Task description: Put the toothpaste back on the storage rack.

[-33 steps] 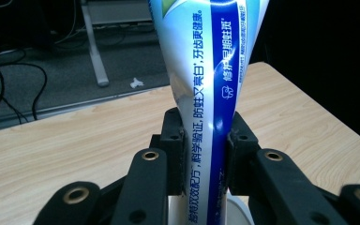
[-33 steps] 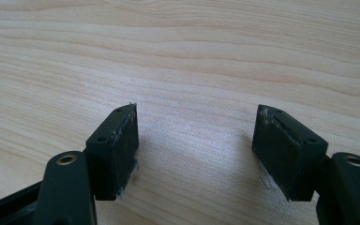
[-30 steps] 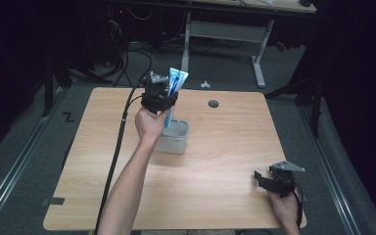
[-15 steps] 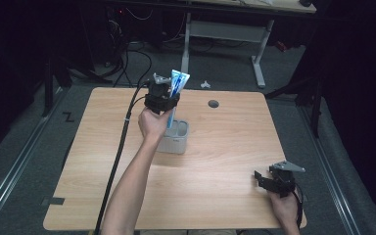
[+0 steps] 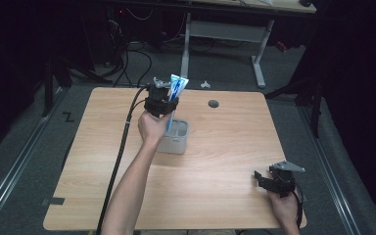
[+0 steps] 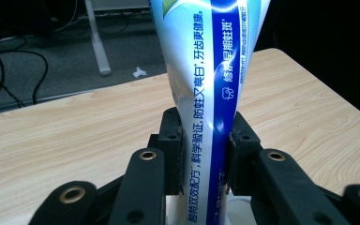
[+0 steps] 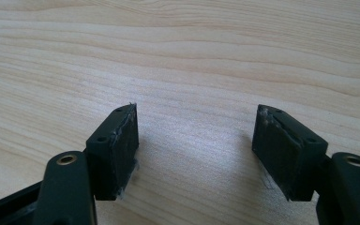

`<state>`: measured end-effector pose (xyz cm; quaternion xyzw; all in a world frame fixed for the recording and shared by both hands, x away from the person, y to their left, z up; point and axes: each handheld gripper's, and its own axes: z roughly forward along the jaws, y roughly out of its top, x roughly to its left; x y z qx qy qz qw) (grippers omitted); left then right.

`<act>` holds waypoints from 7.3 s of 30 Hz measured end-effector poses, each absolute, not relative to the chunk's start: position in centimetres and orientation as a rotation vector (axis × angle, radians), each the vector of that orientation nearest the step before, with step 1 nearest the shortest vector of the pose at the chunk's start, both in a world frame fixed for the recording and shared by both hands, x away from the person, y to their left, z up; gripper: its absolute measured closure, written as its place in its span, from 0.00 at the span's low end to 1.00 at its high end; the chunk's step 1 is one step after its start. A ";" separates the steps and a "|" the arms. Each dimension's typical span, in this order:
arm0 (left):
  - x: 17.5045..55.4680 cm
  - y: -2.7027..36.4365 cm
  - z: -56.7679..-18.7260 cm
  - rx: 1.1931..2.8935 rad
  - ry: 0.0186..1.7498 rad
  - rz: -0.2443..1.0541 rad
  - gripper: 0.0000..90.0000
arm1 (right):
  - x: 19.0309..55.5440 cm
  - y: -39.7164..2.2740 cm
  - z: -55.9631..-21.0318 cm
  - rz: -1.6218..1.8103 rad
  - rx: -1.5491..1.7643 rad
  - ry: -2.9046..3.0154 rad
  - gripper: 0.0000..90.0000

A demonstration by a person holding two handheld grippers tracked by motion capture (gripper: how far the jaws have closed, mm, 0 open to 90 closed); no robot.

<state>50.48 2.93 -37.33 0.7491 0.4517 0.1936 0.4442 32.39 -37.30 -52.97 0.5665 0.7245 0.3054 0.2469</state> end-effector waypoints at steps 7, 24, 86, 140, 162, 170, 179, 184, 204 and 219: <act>50.4 2.8 -37.6 1.872 1.118 0.481 0.80 | 32.4 -37.3 -53.0 0.833 1.546 1.975 0.35; 50.6 2.9 -38.3 1.890 1.129 0.488 0.80 | 32.4 -37.3 -53.0 0.833 1.544 1.976 0.35; 48.1 4.9 -39.6 1.939 1.133 0.501 0.79 | 32.4 -37.3 -53.0 0.832 1.546 1.974 0.35; 47.3 5.4 -42.2 1.988 1.182 0.467 0.78 | 32.4 -37.3 -53.0 0.833 1.548 1.974 0.35; 46.4 6.4 -41.6 1.943 1.152 0.476 0.50 | 32.4 -37.3 -53.0 0.832 1.548 1.973 0.35; 45.8 7.4 -41.0 1.907 1.147 0.486 0.47 | 32.4 -37.3 -53.0 0.832 1.551 1.973 0.35; 45.1 8.5 -40.3 1.877 1.133 0.505 0.47 | 32.4 -37.3 -53.0 0.832 1.550 1.973 0.35; 44.6 9.1 -39.9 1.859 1.126 0.515 0.47 | 32.4 -37.3 -53.0 0.831 1.550 1.972 0.35; 43.2 12.1 -39.4 1.826 1.144 0.554 0.48 | 32.4 -37.3 -53.0 0.831 1.551 1.971 0.35; 42.0 14.4 -39.7 1.808 1.170 0.577 0.48 | 32.4 -37.3 -53.0 0.831 1.551 1.970 0.35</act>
